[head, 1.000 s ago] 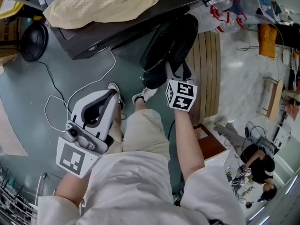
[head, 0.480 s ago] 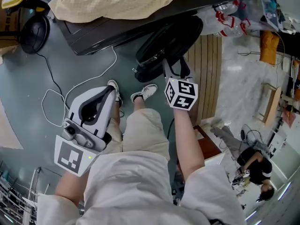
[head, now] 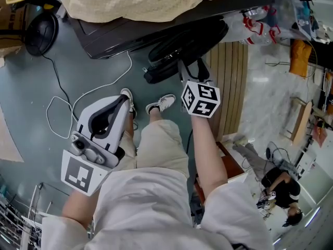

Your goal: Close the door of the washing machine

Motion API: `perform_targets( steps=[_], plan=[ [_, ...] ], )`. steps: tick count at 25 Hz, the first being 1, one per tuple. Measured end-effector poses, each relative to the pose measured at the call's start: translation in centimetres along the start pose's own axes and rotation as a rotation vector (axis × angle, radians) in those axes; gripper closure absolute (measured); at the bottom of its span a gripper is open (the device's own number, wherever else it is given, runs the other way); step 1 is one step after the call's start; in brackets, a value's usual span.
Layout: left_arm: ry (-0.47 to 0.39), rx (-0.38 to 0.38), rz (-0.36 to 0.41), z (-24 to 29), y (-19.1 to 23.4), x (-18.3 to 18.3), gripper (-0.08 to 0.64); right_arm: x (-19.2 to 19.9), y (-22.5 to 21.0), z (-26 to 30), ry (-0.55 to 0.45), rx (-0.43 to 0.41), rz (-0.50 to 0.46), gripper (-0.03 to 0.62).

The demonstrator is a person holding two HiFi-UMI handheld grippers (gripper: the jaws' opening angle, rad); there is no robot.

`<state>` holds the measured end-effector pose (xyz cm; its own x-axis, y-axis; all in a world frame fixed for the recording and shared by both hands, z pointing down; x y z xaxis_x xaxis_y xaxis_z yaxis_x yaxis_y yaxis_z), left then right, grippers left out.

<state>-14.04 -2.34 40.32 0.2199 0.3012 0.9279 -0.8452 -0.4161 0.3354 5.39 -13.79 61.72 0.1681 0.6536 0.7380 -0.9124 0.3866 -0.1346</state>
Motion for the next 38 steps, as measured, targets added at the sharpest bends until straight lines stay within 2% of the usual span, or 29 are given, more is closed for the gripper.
perform_targets(
  steps=[14, 16, 20, 22, 29, 38],
  plan=[
    [0.012, -0.017, -0.001, -0.4, 0.5, 0.4, 0.555, -2.4, 2.3, 2.7, -0.02, -0.11, -0.072, 0.313],
    [0.012, -0.022, -0.003, -0.5, 0.6, 0.4, 0.555, -2.7, 2.9, 3.1, -0.016, -0.131, -0.114, 0.313],
    [0.013, -0.025, -0.007, -0.8, 0.8, 0.5, 0.555, -2.9, 4.0, 3.9, 0.025, -0.145, -0.293, 0.313],
    [0.012, -0.023, -0.009, -0.7, 0.8, 0.6, 0.555, -2.9, 4.1, 4.2, 0.034, -0.141, -0.338, 0.313],
    [0.015, -0.008, -0.01, -0.2, 0.5, 1.4, 0.555, -2.9, 4.3, 4.4, 0.043, -0.124, -0.352, 0.307],
    [0.02, 0.016, 0.015, 0.6, -0.2, 0.5, 0.555, -3.4, 4.5, 4.4, 0.022, -0.123, -0.335, 0.305]
  ],
)
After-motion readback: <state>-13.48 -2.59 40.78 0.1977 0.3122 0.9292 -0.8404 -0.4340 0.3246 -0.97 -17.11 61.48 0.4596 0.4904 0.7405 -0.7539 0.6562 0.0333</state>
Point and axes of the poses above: the fingertips, and each gripper's own axes: z forward along the fingers, y to its left, x out of its underside, the point moved 2 cm from there along -z, backward along the fingers, and after that the axes turned 2 degrees about -x, right-handed, at the moved point
